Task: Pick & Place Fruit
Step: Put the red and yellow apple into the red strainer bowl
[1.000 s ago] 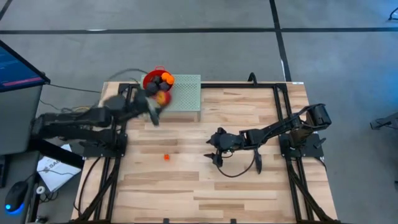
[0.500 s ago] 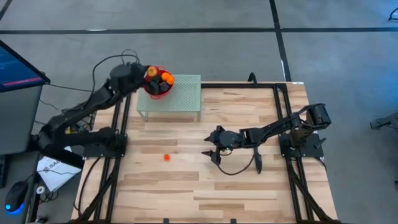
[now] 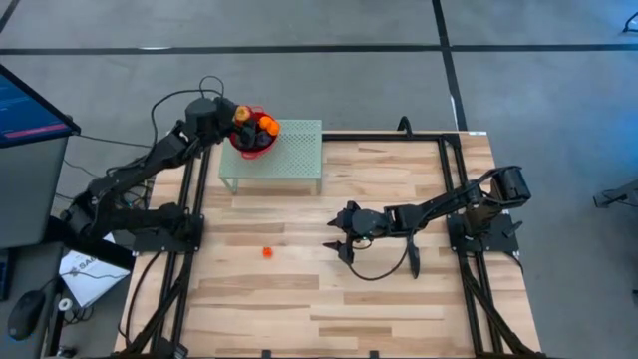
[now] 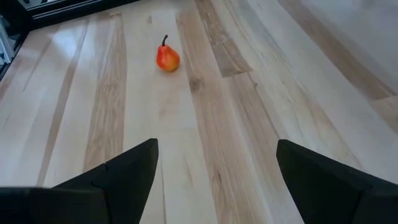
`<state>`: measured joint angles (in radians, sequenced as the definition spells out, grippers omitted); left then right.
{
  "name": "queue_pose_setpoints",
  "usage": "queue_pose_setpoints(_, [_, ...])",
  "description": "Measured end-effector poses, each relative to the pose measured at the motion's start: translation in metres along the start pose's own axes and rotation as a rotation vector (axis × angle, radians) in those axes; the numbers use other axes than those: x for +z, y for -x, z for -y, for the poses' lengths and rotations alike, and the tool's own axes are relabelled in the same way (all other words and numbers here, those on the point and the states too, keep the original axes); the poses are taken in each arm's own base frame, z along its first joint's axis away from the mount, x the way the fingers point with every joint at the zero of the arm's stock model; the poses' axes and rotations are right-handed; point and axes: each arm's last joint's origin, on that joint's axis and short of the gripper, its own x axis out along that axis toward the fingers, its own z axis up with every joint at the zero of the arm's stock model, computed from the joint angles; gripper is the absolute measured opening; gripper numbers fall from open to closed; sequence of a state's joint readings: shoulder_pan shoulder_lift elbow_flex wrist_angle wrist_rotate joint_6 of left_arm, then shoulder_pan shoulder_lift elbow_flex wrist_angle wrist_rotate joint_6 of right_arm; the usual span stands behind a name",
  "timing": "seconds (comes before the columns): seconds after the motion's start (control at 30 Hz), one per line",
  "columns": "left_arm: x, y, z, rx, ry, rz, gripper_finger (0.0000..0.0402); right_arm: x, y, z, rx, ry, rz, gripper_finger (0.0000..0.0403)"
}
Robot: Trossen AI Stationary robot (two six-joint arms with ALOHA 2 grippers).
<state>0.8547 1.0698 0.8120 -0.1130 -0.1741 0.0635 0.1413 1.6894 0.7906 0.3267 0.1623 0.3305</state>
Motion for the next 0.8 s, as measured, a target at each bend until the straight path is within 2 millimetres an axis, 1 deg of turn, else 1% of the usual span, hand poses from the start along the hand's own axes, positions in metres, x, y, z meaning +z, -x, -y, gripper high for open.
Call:
queue_pose_setpoints(0.13, [-0.005, 0.0, 0.0, 0.005, -0.005, -0.032, 0.0294, 0.0, 0.0, -0.001, 0.002, 0.001, 0.0, 0.0322])
queue_pose_setpoints(0.3, [-0.016, -0.003, -0.001, 0.04, 0.012, -0.069, 0.0294, -0.001, 0.0, -0.002, 0.005, 0.003, -0.001, 0.0322])
queue_pose_setpoints(0.53, [-0.018, -0.004, 0.0, 0.018, 0.014, -0.063, 0.0297, -0.001, 0.0, -0.003, 0.008, 0.004, -0.001, 0.0322])
queue_pose_setpoints(0.63, [-0.017, -0.004, 0.0, 0.013, 0.015, -0.059, 0.0313, -0.001, 0.0, -0.003, 0.009, 0.004, 0.002, 0.0322])
queue_pose_setpoints(0.8, [-0.017, -0.003, 0.0, 0.013, 0.016, -0.051, 0.0353, -0.001, 0.0, -0.003, 0.009, 0.004, 0.002, 0.0322])
